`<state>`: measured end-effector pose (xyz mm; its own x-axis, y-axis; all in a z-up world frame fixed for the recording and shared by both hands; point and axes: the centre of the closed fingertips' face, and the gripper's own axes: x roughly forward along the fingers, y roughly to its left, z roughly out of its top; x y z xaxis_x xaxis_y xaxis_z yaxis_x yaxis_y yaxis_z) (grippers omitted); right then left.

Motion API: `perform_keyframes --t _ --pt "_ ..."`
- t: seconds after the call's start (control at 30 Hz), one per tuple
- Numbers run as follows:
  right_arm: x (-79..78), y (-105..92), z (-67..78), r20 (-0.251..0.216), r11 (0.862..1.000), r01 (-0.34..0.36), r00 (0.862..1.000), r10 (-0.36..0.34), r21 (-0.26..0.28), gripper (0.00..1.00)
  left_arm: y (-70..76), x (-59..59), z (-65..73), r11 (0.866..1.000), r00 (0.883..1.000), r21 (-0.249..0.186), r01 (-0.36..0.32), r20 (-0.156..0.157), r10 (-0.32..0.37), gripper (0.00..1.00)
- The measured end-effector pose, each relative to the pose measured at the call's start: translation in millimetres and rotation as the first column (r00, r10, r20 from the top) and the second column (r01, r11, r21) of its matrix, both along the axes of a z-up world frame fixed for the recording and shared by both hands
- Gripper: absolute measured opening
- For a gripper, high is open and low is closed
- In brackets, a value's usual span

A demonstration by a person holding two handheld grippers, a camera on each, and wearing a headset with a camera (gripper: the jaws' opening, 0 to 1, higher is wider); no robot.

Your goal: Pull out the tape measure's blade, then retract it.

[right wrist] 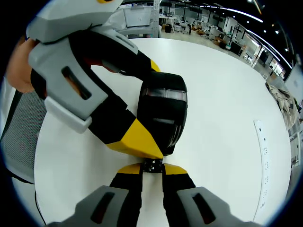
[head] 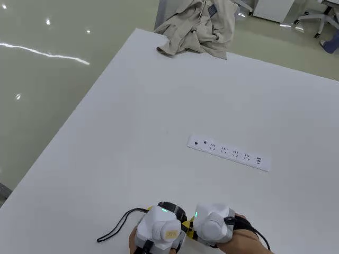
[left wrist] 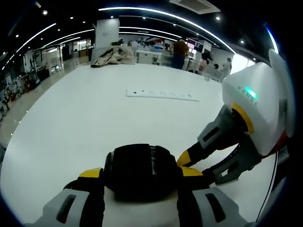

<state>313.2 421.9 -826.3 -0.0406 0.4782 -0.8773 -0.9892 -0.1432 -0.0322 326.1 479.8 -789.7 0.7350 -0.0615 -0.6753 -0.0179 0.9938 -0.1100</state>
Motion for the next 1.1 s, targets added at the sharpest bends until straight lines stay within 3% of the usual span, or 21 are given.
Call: perform_keyframes --t 0.3,0.7,1.1 --pt "1.2 -0.1 -0.2 0.016 1.0 0.011 1.0 -0.011 -0.004 0.16 0.5 -0.1 0.1 1.0 1.0 -0.02 -0.007 -0.008 0.007 0.6" --pt "4.7 -5.5 0.0 0.003 0.996 0.086 0.996 -0.086 -0.001 0.2 0.8 -1.5 -0.1 1.0 1.0 -0.016 -0.002 -0.011 0.002 0.61" --pt "6.5 -4.6 4.0 -0.014 0.986 0.164 0.986 -0.164 0.035 0.25 1.0 -1.2 2.0 1.0 1.0 -0.012 0.014 -0.007 -0.014 0.62"
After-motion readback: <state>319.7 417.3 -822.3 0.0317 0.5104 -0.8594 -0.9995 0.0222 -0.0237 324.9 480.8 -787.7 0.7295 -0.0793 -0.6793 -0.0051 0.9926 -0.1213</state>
